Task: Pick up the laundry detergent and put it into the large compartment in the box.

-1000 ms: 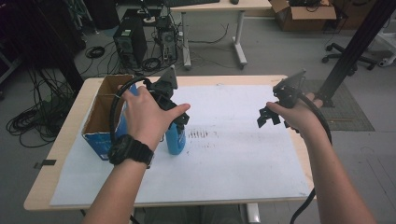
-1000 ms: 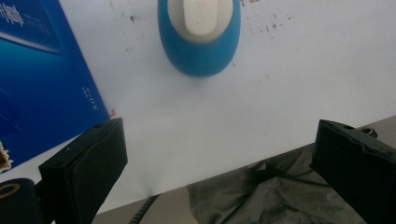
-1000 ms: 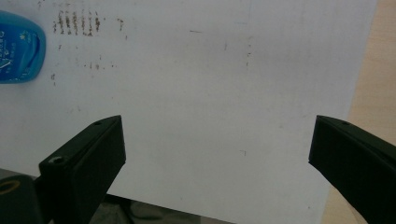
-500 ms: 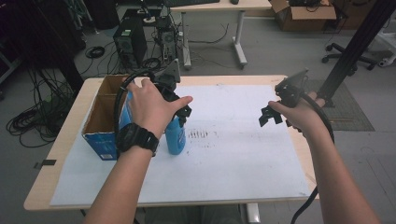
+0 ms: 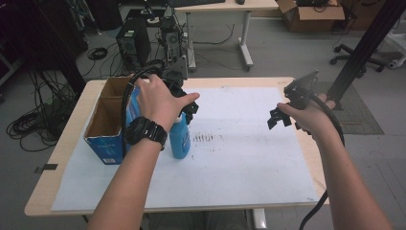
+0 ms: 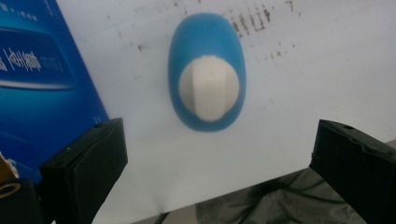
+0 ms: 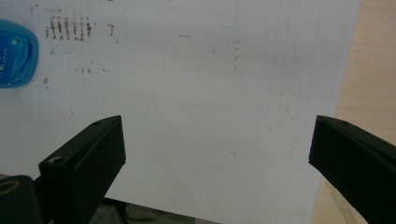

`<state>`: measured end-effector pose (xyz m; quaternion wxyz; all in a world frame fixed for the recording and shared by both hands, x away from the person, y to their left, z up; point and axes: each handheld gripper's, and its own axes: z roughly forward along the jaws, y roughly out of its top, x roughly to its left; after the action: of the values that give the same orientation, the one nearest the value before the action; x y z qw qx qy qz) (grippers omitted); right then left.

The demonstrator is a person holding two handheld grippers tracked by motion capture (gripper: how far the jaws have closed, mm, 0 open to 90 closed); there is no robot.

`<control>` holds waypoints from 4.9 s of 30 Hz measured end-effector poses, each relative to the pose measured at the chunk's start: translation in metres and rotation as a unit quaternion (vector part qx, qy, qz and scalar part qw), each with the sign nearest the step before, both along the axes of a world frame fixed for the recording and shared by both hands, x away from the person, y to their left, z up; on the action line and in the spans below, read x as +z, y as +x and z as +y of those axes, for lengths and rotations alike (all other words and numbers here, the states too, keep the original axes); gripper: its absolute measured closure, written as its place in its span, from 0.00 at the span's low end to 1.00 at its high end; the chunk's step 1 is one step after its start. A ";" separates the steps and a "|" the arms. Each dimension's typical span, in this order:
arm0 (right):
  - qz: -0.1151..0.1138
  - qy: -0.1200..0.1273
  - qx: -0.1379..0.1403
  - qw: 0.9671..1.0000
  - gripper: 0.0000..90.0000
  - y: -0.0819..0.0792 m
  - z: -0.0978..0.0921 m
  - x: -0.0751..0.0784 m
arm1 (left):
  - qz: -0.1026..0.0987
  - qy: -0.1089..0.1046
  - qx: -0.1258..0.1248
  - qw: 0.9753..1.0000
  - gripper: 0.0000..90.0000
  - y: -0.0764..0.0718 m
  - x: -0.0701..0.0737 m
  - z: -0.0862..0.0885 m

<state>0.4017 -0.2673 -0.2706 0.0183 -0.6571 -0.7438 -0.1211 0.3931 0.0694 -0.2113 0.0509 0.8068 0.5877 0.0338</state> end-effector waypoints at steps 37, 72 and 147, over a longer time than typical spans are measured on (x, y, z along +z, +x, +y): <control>0.009 0.003 -0.001 1.000 0.04 0.006 -0.006 -0.012 | 0.020 0.025 -0.001 0.999 0.04 0.024 -0.023 -0.009; 0.016 0.009 -0.007 1.000 0.04 0.007 -0.014 -0.032 | 0.036 0.019 0.020 0.999 0.05 0.030 -0.063 -0.008; 0.016 0.014 -0.008 1.000 0.04 0.007 -0.014 -0.040 | 0.052 0.009 0.025 0.998 0.24 0.029 -0.079 -0.006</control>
<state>0.4092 -0.2810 -0.3102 0.0386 -0.6648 -0.7362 -0.1206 0.4225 0.0635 -0.2906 0.0124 0.7930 0.6090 -0.0021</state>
